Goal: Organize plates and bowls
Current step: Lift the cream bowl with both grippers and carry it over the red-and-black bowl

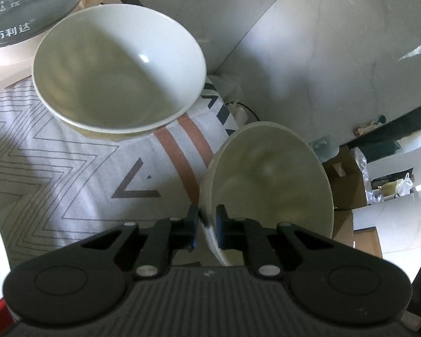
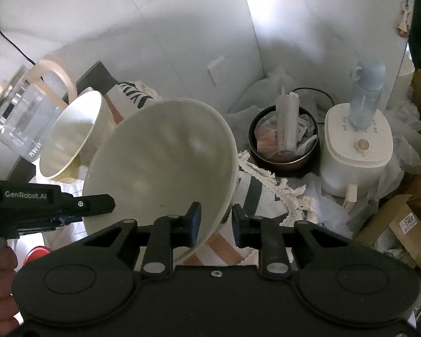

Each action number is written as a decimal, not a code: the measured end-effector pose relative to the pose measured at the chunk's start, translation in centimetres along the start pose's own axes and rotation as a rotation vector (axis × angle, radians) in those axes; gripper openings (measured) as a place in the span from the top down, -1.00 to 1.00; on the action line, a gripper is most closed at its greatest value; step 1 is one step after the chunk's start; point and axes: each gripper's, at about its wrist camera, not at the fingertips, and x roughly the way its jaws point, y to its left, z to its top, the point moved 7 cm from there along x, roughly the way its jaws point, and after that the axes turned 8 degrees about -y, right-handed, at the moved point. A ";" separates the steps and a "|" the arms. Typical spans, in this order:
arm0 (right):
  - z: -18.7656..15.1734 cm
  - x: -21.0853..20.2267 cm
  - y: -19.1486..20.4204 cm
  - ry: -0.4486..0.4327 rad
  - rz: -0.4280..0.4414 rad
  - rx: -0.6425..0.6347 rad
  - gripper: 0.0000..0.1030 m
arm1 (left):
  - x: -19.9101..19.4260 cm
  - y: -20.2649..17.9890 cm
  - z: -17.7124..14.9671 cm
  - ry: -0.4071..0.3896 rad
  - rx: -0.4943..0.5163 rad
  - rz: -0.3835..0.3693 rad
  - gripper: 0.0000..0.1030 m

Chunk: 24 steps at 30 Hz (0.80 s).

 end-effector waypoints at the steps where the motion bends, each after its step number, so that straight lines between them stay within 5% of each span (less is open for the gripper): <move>1: 0.0 0.0 0.0 -0.001 0.002 -0.005 0.54 | 0.0 0.0 0.0 0.000 0.004 -0.001 0.79; 24: 3.4 -4.8 3.8 -0.173 0.045 -0.149 0.55 | -7.1 -0.6 1.2 -0.118 0.039 -0.026 0.79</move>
